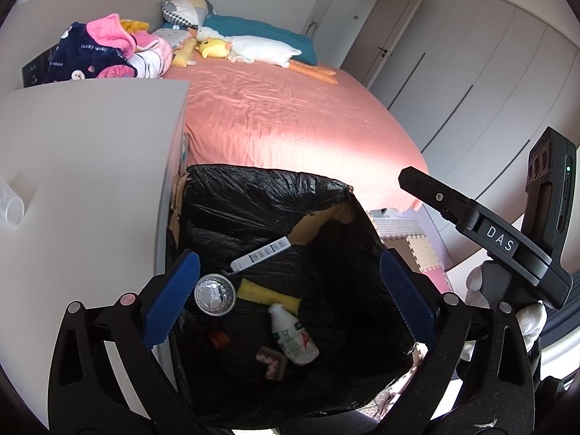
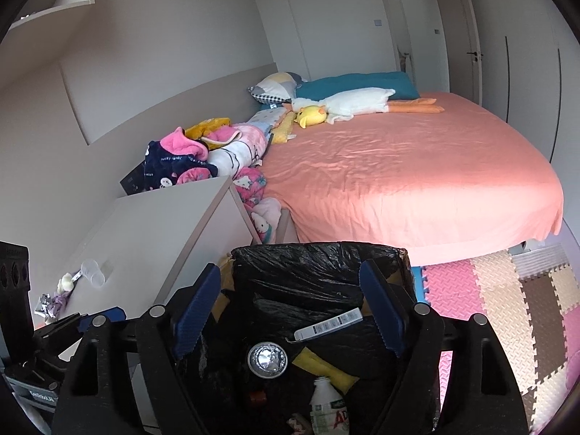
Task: Collect trash
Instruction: 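Open the left gripper over the bag while the right opens to drop the bottle, then move both tools back over the table toward the pink box and plastic cup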
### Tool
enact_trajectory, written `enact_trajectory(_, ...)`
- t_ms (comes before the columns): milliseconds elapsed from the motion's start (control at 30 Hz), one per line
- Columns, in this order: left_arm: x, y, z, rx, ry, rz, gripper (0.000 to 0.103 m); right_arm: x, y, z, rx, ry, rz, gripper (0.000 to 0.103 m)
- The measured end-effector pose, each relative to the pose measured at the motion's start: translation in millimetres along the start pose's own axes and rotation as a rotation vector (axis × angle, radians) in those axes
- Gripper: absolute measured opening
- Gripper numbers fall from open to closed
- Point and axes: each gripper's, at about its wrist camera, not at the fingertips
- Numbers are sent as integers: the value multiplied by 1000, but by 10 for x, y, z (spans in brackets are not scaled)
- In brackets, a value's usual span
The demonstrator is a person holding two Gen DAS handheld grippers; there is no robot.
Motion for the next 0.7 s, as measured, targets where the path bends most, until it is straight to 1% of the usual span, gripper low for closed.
enact_trajectory(133,65,14,45,-11,-7,18,96,79,8,-26,12,-21,8,79)
enact_trajectory(300,209,39,144,-33,-37,50,96,277,2,-73,18,-55,31,80)
enact_trajectory(567,576,90,421,-87,-106,120,96,770,-20,-173,29,-130,96,80)
enact_trajectory(700,736,132,561,-111,-148,135,96,988,-3,-221,39,-165,126,80)
Point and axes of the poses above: each gripper's, at about its wrist camera, not at the fingertips, and z roughly against the way its jaws point, x to its left, y to its underside, and after that the axes turned 10 degrees about z, right-handed
